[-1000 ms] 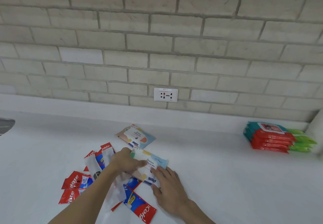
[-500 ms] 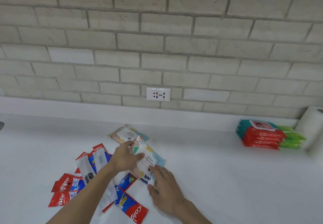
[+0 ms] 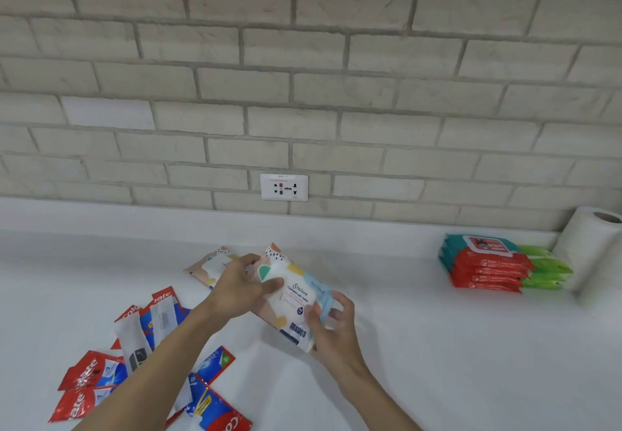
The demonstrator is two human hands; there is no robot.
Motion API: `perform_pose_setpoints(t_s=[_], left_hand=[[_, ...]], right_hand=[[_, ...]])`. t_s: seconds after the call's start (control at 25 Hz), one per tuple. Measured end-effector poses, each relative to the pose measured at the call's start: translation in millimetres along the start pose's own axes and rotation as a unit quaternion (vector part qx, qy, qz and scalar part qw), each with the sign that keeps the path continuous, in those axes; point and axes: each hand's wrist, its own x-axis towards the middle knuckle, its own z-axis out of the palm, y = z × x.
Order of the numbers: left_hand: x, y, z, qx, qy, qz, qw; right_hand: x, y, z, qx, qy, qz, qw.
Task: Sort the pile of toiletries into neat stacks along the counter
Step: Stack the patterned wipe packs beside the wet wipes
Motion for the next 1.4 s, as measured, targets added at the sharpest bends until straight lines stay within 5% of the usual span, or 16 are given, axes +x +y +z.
perform_pose_setpoints(t_s=[0.32,1.0,1.4], left_hand=[[20.0,21.1,73.5,-0.125,-0.021,-0.046,0.991],[96.5,50.8,220.9,-0.024,-0.109,-0.069,0.991],[123.2,28.5,282.0,0.051,-0.003,-0.084,0.995]], right_hand=[[20.5,-29.3,-62.9,0.08,0.035,-0.009,0.996],[116.5,-58.9,-215.4,-0.189,0.122,-0.067,0.972],[164.1,-37.0,-248.1,-0.41,0.103,-0.081,0.903]])
